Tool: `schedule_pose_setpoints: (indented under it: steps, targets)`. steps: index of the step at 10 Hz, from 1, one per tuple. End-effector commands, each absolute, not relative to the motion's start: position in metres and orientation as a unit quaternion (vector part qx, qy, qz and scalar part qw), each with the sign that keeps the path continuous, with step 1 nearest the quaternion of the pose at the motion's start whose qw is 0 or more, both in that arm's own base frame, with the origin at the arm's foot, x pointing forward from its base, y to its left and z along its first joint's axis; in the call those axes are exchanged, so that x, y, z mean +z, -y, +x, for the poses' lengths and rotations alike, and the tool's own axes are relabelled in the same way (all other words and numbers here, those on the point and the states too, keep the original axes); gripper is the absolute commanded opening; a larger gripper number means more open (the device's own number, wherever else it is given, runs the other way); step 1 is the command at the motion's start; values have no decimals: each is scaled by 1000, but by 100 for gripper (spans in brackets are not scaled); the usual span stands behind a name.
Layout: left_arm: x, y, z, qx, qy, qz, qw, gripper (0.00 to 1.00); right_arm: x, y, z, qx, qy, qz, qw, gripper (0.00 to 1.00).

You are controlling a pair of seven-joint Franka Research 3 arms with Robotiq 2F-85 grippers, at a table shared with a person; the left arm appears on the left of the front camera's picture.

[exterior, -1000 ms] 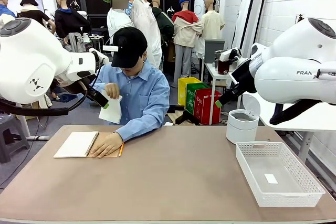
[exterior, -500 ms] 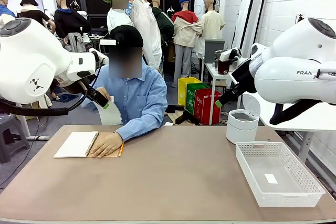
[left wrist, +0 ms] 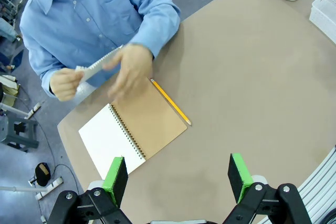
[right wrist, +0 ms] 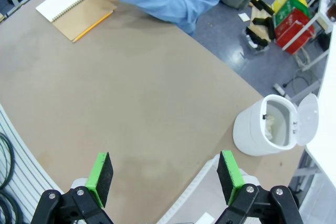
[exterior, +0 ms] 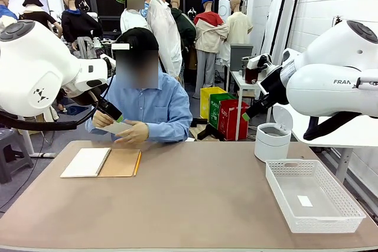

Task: Sort the paper based on its condition.
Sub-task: If a person hands you a paper, place it in the Organizing basket , and if it's crumpled, put it in the Trash can.

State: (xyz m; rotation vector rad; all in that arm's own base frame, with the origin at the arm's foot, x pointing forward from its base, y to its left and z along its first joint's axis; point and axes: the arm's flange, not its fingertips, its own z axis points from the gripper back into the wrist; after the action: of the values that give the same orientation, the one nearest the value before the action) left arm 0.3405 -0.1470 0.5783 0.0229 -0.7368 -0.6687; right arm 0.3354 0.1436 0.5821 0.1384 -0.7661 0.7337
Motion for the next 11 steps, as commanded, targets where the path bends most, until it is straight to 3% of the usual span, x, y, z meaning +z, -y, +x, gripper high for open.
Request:
schedule_pose_setpoints:
  steps: [1, 11]
  targets:
    - [578, 147, 341, -322, 353, 12, 878, 100, 583, -144, 335, 350, 365, 66, 860, 100]
    - [578, 147, 341, -322, 353, 12, 878, 100, 583, -144, 335, 350, 365, 66, 860, 100]
